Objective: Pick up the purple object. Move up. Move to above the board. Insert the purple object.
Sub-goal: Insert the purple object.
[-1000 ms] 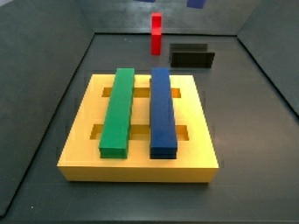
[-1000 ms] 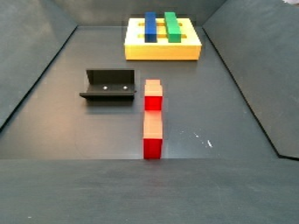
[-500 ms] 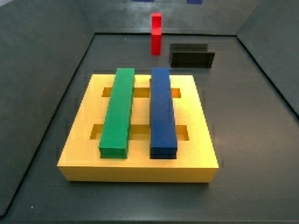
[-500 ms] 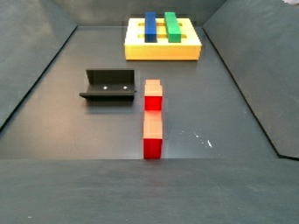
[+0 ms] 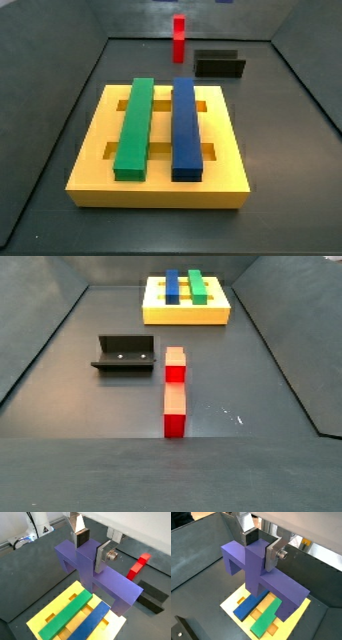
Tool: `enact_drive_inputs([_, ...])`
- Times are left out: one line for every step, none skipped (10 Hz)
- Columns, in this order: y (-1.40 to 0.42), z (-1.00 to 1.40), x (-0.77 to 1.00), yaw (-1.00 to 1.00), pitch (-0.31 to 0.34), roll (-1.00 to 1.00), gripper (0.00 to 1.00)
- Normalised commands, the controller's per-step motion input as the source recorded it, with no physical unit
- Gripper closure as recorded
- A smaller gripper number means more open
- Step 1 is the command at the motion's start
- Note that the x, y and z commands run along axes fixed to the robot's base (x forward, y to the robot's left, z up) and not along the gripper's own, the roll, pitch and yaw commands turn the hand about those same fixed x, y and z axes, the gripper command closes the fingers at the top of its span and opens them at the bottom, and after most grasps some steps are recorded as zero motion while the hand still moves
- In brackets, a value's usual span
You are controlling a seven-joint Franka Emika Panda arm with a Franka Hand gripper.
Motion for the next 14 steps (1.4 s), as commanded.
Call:
enact_drive_inputs([-0.52,-0.72,0.47,0.0,-0.063,-0.16,1.0])
enact_drive_inputs([-0.59,-0.68,0.32,-0.03,-0.074,-0.16,1.0])
enact_drive_inputs([-0.66,-0.69,0.22,-0.04,-0.037,-0.14,1.0])
enact_drive_inputs([-0.96,-0.91,0.07,0.0,-0.027,0.0,1.0])
enact_drive_inputs([-0.95,-0.86,0.0,0.0,-0.016,-0.04,1.0])
enact_drive_inputs([-0.5,-0.74,-0.23,0.0,-0.066,-0.01,1.0])
enact_drive_inputs([-0.58,-0.67,-0.21,0.1,-0.147,0.19,1.0])
enact_drive_inputs([-0.37,-0.67,0.0,0.3,-0.056,0.27,1.0])
enact_drive_inputs([-0.07,-0.27,-0.19,0.11,-0.001,0.21,1.0])
enact_drive_inputs([0.02,0.0,-0.18,0.0,0.011,0.09,1.0])
enact_drive_inputs([0.0,-0.08,-0.2,0.0,0.0,0.04,1.0])
enact_drive_inputs([0.01,-0.31,-0.23,0.0,-0.066,-0.05,1.0])
enact_drive_inputs([0.0,-0.21,-0.15,0.0,-0.084,-0.08,1.0])
enact_drive_inputs([0.0,-0.26,0.0,0.07,-0.066,-0.07,1.0])
